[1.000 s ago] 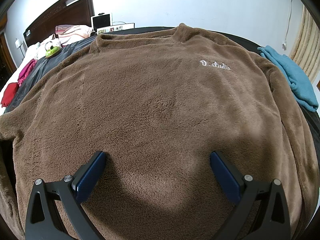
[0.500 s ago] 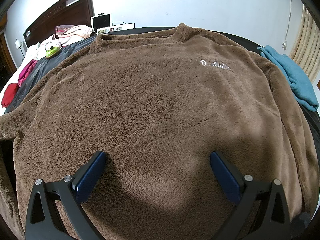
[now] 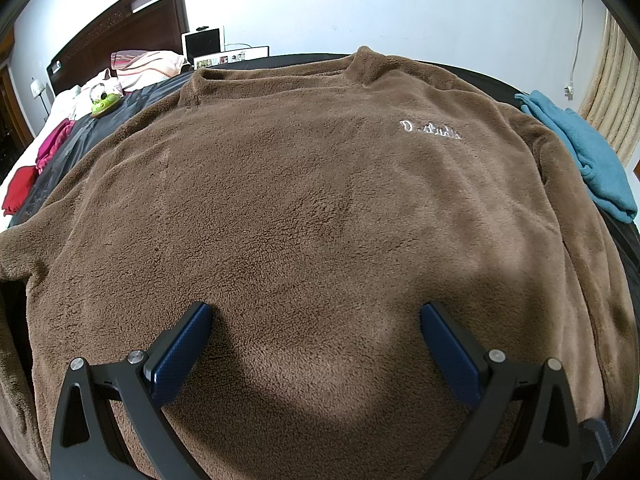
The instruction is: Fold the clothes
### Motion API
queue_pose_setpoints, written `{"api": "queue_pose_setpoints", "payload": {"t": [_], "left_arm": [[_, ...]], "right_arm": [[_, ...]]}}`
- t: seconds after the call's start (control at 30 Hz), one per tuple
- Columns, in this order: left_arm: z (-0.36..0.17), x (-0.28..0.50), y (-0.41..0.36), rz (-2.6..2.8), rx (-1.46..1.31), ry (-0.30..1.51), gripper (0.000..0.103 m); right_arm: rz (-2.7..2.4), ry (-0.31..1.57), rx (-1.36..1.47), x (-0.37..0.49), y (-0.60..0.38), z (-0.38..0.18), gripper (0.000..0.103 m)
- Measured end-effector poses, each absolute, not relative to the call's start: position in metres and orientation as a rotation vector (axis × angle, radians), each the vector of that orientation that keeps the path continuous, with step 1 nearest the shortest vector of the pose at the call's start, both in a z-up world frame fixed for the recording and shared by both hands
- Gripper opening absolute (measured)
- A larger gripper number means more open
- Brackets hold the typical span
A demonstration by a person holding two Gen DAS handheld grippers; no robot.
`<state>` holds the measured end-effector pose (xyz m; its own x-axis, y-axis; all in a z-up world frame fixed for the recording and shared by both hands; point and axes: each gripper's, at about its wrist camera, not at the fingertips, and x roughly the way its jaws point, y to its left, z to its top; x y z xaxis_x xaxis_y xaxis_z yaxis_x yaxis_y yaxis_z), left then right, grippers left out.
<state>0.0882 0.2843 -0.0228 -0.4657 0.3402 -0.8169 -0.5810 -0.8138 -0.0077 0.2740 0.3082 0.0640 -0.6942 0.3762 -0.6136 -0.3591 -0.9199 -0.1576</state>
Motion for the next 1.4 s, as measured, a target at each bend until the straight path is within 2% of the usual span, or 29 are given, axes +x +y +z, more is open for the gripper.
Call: {"api": "queue_pose_setpoints", "payload": {"t": [0.7,1.4], "left_arm": [[-0.023,0.086,0.285,2.275,-1.182,0.370,0.103],[-0.023,0.086,0.284,2.275,-1.182,0.368,0.103]], "right_arm": [[2.561,0.050,-0.972,0.271,0.322,0.056,0.103],[2.526,0.256,-0.923,0.279,0.356,0.066,0.103]]}}
